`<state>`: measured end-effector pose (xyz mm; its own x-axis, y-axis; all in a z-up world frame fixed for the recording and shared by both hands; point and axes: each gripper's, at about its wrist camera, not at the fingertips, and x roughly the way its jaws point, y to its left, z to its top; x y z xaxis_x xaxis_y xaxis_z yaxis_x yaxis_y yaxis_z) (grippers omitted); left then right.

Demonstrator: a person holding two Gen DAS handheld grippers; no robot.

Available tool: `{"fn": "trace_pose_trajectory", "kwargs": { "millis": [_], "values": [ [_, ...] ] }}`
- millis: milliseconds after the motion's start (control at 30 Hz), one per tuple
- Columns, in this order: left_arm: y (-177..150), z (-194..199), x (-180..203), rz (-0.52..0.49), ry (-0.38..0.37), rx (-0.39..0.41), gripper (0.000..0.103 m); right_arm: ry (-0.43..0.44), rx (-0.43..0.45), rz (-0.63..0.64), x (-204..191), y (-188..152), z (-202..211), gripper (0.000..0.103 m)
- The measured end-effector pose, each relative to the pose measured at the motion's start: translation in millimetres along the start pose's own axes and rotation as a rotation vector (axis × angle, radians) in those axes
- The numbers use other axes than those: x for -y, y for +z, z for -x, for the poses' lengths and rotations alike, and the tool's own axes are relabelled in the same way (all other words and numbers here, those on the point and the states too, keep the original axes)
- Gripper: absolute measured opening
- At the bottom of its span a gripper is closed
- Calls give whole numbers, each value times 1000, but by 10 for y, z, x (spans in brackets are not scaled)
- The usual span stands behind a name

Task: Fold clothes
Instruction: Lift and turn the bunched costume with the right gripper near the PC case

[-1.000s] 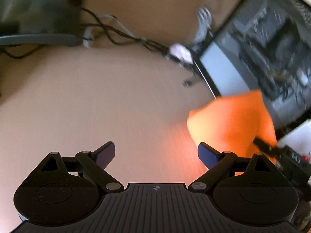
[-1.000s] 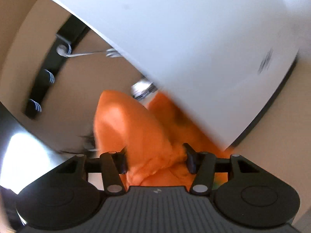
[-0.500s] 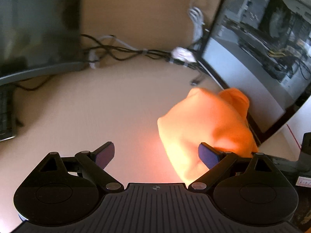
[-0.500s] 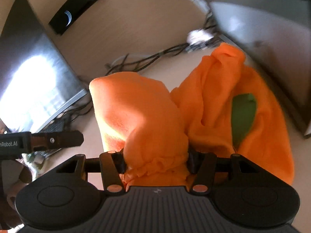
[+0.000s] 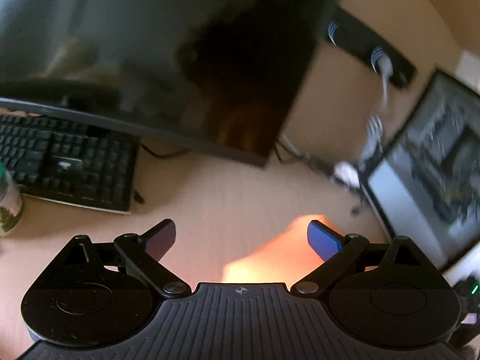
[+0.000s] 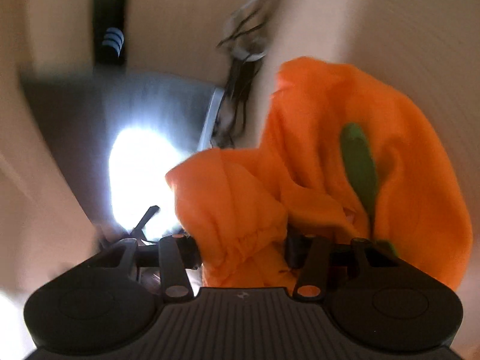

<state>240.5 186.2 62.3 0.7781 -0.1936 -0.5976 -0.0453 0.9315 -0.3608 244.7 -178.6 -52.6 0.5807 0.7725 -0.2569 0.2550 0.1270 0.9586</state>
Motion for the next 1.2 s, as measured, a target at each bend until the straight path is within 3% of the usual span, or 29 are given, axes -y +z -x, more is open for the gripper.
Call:
{"fn": "trace_pose_trajectory", "kwargs": {
  "millis": [100,167,400,500,633,733,833,967,1133,1200],
  "values": [
    [-41,-129,100,-23,-30,-42,99,122,99,-334,429,24,172,48],
    [-110,-251,228,-61,-57,-84,99,177,161,-449,625,-22,277,48],
    [-370,-734,696,-209,-100,-205,99,201,266,-501,798,-141,517,48],
    [-425,-843,871,-268,-99,-227,100,194,310,-540,891,-135,581,52],
    [-534,-939,1097,-366,-90,-230,101,169,314,-517,925,-94,777,65],
    [-611,-1045,1178,-402,-86,-237,101,103,328,-381,774,-69,980,73],
    [-667,-1147,1205,-385,-118,-278,101,-30,384,-166,499,-72,1205,74],
    [-712,-1201,1272,-404,-148,-299,102,-329,458,306,-168,-170,1295,74],
    [-735,-1247,1318,-416,-159,-309,103,-707,540,920,-938,-375,793,74],
    [-723,-1241,1291,-410,-153,-312,103,-786,526,975,-934,-295,625,74]
  ]
}}
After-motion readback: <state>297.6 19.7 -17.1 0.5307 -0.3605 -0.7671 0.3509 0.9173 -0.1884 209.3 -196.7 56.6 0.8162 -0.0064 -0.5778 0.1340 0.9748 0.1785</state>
